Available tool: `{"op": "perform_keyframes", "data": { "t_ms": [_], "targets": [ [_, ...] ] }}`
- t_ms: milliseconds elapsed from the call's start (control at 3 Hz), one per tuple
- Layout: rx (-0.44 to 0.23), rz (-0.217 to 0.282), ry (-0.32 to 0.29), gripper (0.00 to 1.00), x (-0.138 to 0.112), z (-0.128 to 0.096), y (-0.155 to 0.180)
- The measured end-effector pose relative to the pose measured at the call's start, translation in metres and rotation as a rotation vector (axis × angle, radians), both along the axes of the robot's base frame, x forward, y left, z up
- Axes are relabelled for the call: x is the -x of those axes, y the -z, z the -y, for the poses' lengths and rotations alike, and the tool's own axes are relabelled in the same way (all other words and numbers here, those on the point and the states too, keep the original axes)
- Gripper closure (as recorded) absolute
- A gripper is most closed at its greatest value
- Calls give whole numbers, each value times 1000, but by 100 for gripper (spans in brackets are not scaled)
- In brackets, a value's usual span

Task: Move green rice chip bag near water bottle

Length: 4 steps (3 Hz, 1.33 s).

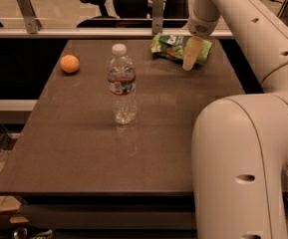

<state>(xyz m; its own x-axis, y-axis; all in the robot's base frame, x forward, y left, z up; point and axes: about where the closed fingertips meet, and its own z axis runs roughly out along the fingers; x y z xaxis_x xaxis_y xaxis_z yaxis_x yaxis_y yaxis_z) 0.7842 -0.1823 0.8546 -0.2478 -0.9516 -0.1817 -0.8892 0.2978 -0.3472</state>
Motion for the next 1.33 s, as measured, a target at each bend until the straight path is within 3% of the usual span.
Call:
{"op": "perform_keyframes", "data": {
  "t_ms": [333, 1333],
  "targets": [
    [-9, -18, -3, 0, -4, -1, 8],
    [-9, -23, -7, 65, -8, -4, 18]
  ]
}}
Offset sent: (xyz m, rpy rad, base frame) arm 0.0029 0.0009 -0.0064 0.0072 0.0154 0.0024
